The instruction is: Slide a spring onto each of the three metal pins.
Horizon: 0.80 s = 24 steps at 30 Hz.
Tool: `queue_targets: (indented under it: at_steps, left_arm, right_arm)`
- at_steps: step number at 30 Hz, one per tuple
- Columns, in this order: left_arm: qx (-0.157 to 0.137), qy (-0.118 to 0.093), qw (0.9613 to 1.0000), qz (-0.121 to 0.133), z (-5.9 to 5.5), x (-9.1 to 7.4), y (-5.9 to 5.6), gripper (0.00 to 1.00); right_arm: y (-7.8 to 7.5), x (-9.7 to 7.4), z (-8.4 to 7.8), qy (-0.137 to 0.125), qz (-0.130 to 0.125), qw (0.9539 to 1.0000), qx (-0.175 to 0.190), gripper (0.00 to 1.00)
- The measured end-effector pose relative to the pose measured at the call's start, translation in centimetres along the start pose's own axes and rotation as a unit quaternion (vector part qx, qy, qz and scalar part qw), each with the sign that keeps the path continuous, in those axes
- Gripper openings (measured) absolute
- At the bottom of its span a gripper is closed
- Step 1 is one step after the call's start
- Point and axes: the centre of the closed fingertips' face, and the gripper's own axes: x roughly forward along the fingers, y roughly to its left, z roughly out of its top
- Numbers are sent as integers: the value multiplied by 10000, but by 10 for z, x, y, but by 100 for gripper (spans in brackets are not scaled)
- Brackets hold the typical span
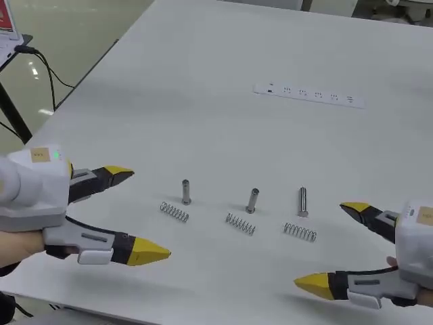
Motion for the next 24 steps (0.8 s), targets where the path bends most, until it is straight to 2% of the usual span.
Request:
queue_targets:
  at_steps: [19,24]
  left_arm:
    - [-31,-2,10000,44,0,-2,3,98]
    - [-38,16,10000,31,-2,-2,2,98]
  right_arm:
    - [0,0,1,-6,16,10000,37,96]
    - [-6,-1,3,-41,-58,9999,140,97]
